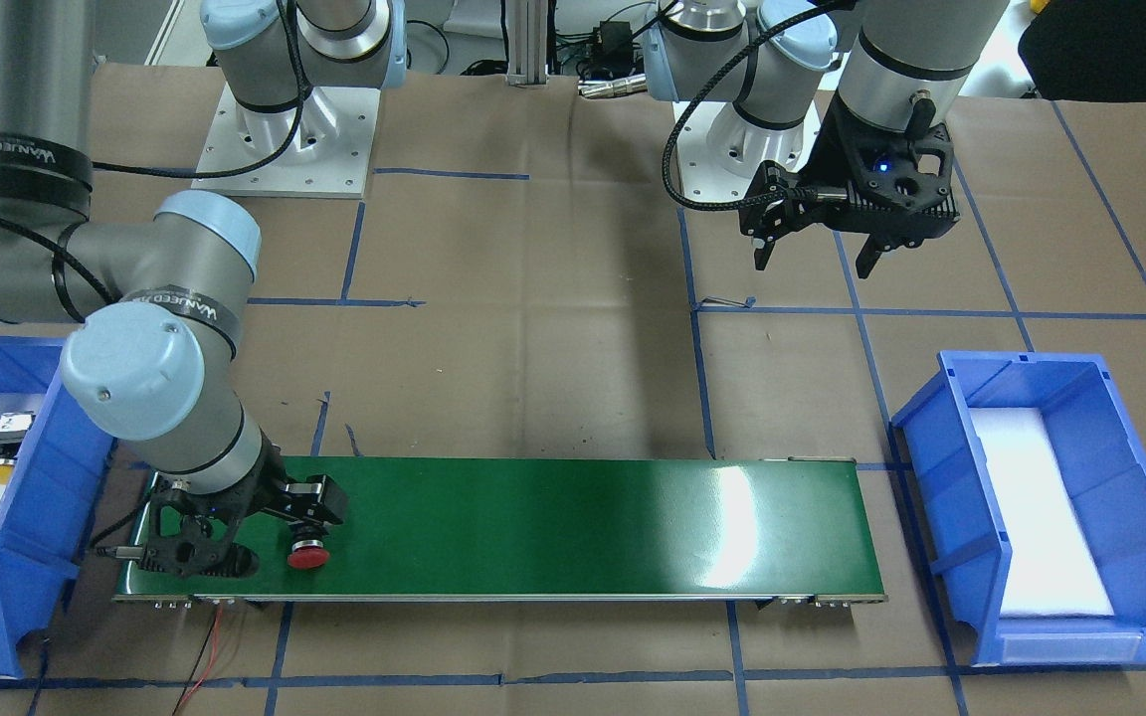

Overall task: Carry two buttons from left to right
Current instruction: 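Move the right gripper to the red button and grasp it, then carry the red button with the right gripper into the blue bin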

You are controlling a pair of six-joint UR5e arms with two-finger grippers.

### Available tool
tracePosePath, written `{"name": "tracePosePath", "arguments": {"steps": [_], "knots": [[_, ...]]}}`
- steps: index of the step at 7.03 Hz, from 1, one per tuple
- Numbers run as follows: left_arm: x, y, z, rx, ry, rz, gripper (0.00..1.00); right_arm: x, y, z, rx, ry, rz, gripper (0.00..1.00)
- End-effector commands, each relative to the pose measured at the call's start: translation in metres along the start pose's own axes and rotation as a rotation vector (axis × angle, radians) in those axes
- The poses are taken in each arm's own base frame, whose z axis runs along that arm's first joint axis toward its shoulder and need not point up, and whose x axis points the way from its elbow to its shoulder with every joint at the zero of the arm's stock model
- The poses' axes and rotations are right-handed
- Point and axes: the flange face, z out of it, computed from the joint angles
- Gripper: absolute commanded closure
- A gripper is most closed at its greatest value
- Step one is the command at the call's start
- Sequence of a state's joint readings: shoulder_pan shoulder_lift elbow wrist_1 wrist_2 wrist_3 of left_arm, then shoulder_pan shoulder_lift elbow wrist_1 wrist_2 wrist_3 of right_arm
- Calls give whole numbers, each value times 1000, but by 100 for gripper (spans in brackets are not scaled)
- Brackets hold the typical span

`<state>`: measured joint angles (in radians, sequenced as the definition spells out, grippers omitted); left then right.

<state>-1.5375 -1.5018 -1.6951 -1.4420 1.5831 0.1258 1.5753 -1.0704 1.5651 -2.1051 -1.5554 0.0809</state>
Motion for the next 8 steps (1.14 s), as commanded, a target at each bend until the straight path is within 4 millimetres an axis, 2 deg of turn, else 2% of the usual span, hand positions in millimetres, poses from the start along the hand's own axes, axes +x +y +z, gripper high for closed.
{"name": "tracePosePath", "arguments": {"steps": [1,2,4,5,6,7,8], "knots": [[1,0,-1,2,0,1,0,0,0,18,-31,6,-1,54],[1,1,-1,2,0,1,0,5,5,17,-119,13,6,94],[1,0,0,0,0,1,0,26,-8,-33,-98,17,-8,97],[0,0,-1,2,0,0,0,43,-15,-49,-110,17,-19,97],[0,0,-1,2,0,0,0,77,-22,-76,-112,18,12,97],[0,0,0,0,0,0,0,138,-28,-111,-74,15,-2,96],[0,0,-1,2,0,0,0,217,-32,-130,-42,19,-21,96]]}}
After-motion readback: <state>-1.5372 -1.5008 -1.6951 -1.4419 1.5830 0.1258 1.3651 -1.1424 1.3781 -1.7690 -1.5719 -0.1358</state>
